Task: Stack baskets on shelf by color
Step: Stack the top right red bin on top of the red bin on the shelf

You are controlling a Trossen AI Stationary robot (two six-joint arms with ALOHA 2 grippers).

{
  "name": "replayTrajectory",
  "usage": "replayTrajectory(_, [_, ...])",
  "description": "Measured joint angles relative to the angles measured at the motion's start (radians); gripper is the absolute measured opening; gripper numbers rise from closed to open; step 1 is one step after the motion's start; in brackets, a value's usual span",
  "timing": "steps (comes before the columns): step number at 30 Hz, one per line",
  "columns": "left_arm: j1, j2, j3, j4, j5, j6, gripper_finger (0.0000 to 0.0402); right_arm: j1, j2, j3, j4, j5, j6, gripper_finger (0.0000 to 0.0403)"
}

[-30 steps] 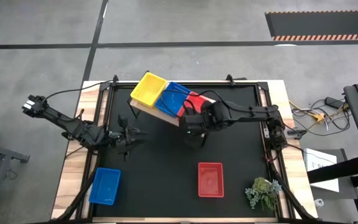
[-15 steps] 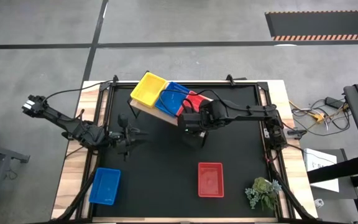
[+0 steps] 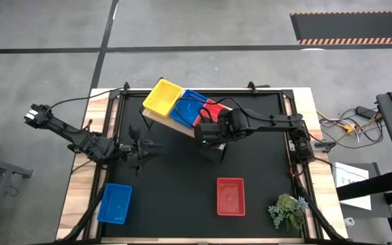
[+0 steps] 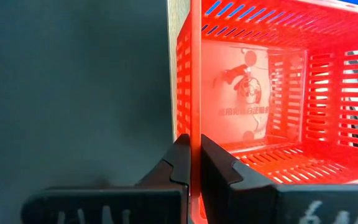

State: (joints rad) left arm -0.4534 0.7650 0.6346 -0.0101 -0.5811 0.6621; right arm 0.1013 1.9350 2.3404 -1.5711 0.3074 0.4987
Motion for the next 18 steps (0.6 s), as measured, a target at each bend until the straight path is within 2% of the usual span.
replayTrajectory(8, [0.0, 0.0, 0.0, 0.0, 0.0, 0.0, 0.0109, 0.0, 0.0, -0.011, 0.001, 0.008, -0.002, 0.0014])
replayTrajectory(18, [0.0, 0.0, 0.0, 0.0, 0.0, 0.0, 0.0109, -0.004, 0.001, -0.053, 0.0, 0.008, 0.014, 0.0089])
